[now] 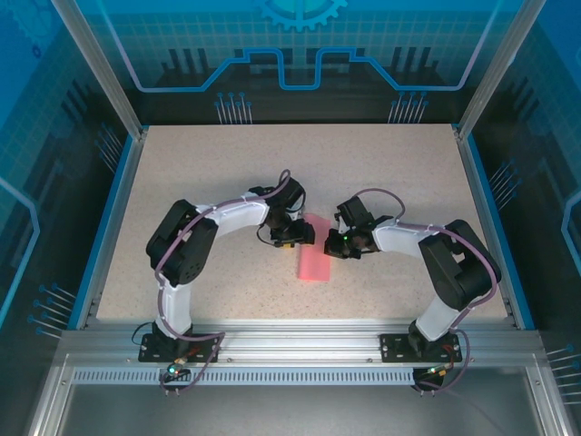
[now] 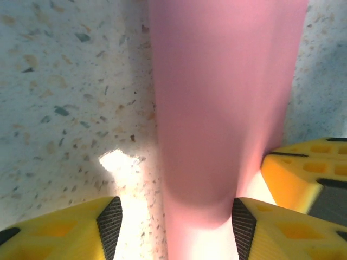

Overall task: Fold a paper plane with a square sheet of paper (fold left side to right side)
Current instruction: Hold the square sheet of paper at the center of the table, then first fold the square sheet of paper in half at the center of the table.

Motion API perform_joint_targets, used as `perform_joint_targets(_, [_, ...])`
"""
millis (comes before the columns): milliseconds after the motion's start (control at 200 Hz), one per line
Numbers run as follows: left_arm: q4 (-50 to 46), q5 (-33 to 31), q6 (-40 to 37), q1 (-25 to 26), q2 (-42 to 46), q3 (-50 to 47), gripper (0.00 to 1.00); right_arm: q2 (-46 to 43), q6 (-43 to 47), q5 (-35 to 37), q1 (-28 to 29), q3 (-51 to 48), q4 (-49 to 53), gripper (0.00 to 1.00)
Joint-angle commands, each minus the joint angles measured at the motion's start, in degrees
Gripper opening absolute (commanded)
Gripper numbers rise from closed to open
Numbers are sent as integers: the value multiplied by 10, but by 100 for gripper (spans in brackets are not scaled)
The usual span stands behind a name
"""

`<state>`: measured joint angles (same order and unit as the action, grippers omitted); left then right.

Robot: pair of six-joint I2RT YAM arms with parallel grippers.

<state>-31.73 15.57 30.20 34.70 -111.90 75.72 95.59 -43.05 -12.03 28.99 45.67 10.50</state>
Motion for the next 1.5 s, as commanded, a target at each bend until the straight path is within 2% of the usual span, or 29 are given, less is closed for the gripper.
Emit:
perform_joint_targets(0, [-21,-21,-15,-5,65,5,60,25,9,18,8,-6,45,2])
perform_joint_targets(80, [-4,-8,-18,-5,90,-5,61,27,9,18,8,-6,45,2])
perform_joint_targets(120, [9,18,-23,-5,97,-11,59,27,9,18,8,-5,45,2])
perform_joint_targets(325, [62,137,-26,-5,65,-22,35,32,12,16,9,-1,44,2])
perform_joint_targets(460, [72,161,-22,-3,31,-18,24,32,12,17,9,-1,47,3])
perform_joint_targets(580, [71,166,-24,-3,7,-18,18,33,12,18,9,0,50,3])
perform_joint_targets(1075, [52,101,-41,-3,-40,-35,13,42,26,26,10,12,76,2])
perform_joint_targets(1496, [54,82,-41,-17,-37,-62,13,50,33,29,9,14,97,2])
